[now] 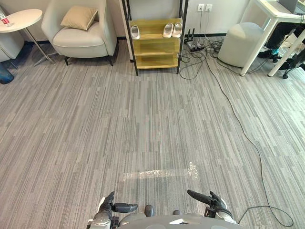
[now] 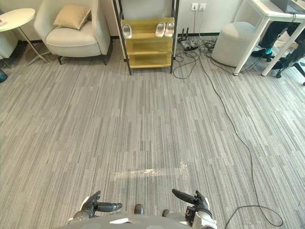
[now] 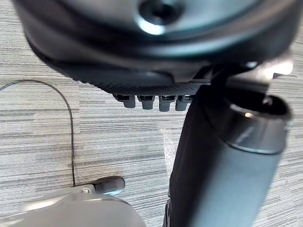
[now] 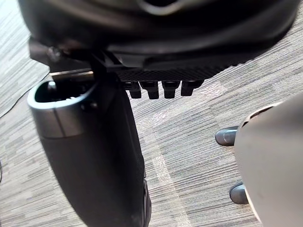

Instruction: Organize the slippers on the shoe rack

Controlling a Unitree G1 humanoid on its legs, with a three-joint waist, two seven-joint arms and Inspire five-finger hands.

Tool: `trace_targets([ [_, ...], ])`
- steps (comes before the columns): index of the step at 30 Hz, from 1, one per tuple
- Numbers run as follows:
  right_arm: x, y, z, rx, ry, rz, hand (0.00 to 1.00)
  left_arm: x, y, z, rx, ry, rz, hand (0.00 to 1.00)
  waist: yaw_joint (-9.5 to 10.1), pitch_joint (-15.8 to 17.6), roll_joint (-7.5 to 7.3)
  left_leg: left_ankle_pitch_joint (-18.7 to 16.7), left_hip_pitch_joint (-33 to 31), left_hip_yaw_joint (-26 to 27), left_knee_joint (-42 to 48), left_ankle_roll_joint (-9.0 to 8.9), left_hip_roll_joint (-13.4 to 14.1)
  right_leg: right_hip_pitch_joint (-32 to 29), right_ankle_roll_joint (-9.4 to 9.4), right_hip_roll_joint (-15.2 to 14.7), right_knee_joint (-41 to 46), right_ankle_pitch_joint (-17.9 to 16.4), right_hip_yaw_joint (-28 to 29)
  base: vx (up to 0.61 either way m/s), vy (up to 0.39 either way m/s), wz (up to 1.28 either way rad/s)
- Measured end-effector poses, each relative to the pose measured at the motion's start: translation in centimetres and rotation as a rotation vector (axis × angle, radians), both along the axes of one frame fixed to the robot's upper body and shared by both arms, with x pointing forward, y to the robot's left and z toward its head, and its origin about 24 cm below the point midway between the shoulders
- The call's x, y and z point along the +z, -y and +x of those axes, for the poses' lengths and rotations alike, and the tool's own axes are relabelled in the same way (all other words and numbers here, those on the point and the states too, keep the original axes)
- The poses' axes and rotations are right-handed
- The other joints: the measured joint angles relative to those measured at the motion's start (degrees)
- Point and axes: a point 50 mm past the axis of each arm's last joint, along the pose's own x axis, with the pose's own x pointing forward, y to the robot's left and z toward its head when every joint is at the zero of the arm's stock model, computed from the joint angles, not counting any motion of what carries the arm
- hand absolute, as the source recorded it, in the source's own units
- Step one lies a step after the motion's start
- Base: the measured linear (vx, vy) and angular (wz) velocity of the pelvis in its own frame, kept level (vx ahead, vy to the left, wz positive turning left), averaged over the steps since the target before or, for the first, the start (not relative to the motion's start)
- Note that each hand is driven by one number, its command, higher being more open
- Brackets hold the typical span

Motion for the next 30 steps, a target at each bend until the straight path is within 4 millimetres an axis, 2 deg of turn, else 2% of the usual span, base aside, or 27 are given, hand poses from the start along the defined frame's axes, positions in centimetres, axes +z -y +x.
trace_targets([
  [9,0.0,-0.1,0.1,0.001,0.001,0.003,1.0,0.0,-0.2,-0.1,0.002,-0.004,0.005,1.0,0.02,0.6,-0.37,0.0,-0.4,0.3,0.0,-0.01,0.0,0.0,0.0,0.0,-0.8,0.2,0.0,0.0,-0.002,0.0],
  [13,0.2,-0.2,0.7,0.014,0.015,0.003,1.0,0.1,-0.3,0.0,0.003,0.0,0.007,1.0,0.16,0.7,-0.69,-0.5,-2.3,1.1,0.3,0.55,0.0,-2.2,-0.25,0.1,-0.8,0.5,0.6,-0.03,0.002,-0.07],
  [16,0.2,-0.4,0.9,0.015,0.02,0.007,1.0,0.2,-0.7,0.4,0.034,0.014,0.002,1.0,0.96,1.3,-1.43,-4.1,-5.8,2.4,5.4,2.09,-0.1,-4.0,0.34,-0.4,0.0,0.3,1.6,0.02,0.049,-0.19],
  [18,0.2,0.0,0.6,0.012,0.009,-0.002,1.0,0.3,-0.6,0.7,0.05,0.031,-0.01,1.0,1.5,1.5,-1.05,-9.3,-8.2,3.3,12.2,2.76,0.5,-6.8,3.09,-1.3,7.5,-3.5,1.6,0.06,0.067,-0.23],
  [19,0.2,0.2,0.7,0.013,0.01,-0.007,1.0,0.3,-0.4,0.8,0.051,0.033,-0.014,1.0,1.59,1.8,-0.67,-10.3,-8.6,3.5,13.5,2.94,0.7,-8.2,4.02,-1.5,10.9,-4.5,1.2,0.07,0.114,-0.27],
  [20,0.5,0.7,1.2,0.001,0.032,-0.018,1.0,0.3,-0.3,1.0,0.052,0.038,-0.02,1.0,1.58,2.2,0.14,-12.3,-8.3,4.0,16.1,3.56,1.2,-14.4,5.36,-3.3,26.4,-6.5,-1.1,0.11,0.162,-0.21],
  [21,0.5,0.7,1.3,0.001,0.037,-0.02,1.0,0.3,-0.3,1.0,0.051,0.038,-0.019,1.0,1.53,2.2,0.12,-12.4,-8.1,4.1,16.3,3.8,1.1,-15.6,5.34,-3.7,29.0,-6.5,-1.5,0.15,0.177,-0.12],
  [22,0.7,0.8,1.7,0.001,0.062,-0.026,1.0,0.4,-0.5,1.3,0.028,0.037,-0.009,1.0,1.34,2.5,-0.37,-13.3,-6.5,3.8,16.6,4.8,0.1,-20.8,5.03,-6.5,41.1,-7.1,-3.7,0.22,0.135,0.16],
  [23,0.8,0.8,2.0,0.0,0.072,-0.027,1.0,0.4,-0.6,1.5,0.02,0.038,-0.002,1.0,1.14,2.8,-0.73,-14.5,-4.8,2.9,16.7,5.26,-0.2,-22.6,4.18,-7.7,46.1,-8.5,-4.0,0.27,0.095,0.24],
  [25,0.9,0.9,2.1,-0.004,0.081,-0.026,1.0,0.5,-0.5,1.6,0.022,0.042,0.001,1.0,0.79,2.9,-0.39,-15.3,-2.9,1.3,16.2,5.17,0.1,-23.5,3.41,-7.8,46.8,-10.3,-5.6,0.3,0.05,0.47],
  [27,1.1,1.0,2.7,-0.013,0.103,-0.024,1.0,0.5,-0.3,2.0,0.023,0.051,-0.003,1.0,-0.14,3.3,0.15,-15.7,0.7,-1.5,13.4,4.66,1.3,-26.0,1.88,-7.7,42.4,-11.9,-9.2,0.43,-0.007,0.68],
  [29,1.5,1.3,3.5,-0.019,0.133,-0.029,1.0,0.5,0.3,2.3,0.023,0.057,-0.016,1.0,-0.3,4.0,1.5,-16.3,3.1,-2.7,11.4,3.66,3.3,-29.4,1.37,-6.1,36.6,-11.5,-10.0,0.37,-0.063,0.41],
  [30,1.8,1.5,4.0,-0.016,0.152,-0.038,1.0,0.5,0.5,2.4,0.022,0.061,-0.023,1.0,-0.3,4.4,2.15,-16.9,4.3,-3.3,10.8,2.25,4.5,-31.3,1.0,-4.6,31.4,-8.9,-9.8,0.35,-0.078,0.34],
])
